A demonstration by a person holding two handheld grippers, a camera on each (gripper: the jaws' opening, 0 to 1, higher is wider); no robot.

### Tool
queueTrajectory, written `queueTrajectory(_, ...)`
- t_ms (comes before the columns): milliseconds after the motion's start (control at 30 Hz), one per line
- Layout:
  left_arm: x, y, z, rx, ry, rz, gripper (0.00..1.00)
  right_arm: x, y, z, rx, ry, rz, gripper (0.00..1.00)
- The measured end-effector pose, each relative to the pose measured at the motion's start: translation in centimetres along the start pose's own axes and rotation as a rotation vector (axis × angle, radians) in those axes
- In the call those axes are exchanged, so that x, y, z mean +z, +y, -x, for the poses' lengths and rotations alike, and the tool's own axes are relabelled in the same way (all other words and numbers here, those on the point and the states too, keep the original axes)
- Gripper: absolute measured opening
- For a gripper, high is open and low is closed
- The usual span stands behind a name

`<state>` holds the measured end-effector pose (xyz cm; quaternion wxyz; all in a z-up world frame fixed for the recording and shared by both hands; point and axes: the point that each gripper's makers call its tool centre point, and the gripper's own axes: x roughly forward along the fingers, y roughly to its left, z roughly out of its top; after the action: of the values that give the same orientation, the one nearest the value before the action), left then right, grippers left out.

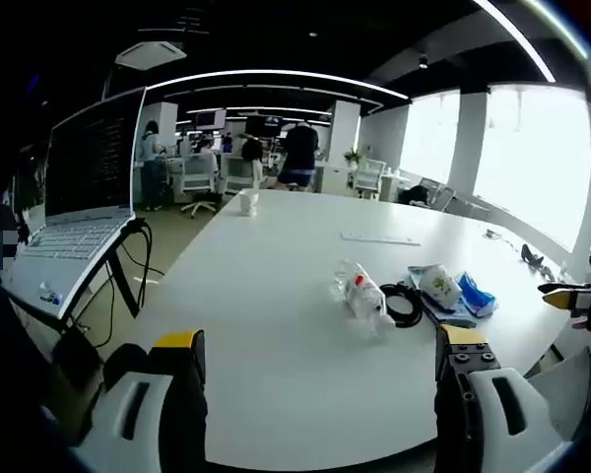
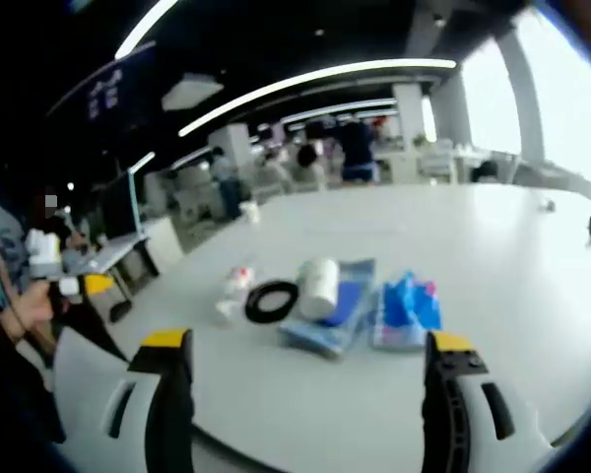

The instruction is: Arrange the tabletop items into an orderly group along one side of the table until the central work area is clear of visible clutter.

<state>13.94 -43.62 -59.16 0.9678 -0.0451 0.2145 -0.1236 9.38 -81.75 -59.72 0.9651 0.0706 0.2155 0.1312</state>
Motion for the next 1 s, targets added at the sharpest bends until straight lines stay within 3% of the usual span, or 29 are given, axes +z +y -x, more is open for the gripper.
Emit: queueTrajectory(1000, 0.58, -0.71, 0.22, 0.024, -0.021, 0.010, 1.00, 0.25, 0.04, -0.16, -0.002, -0.009, 0.014, 0.95)
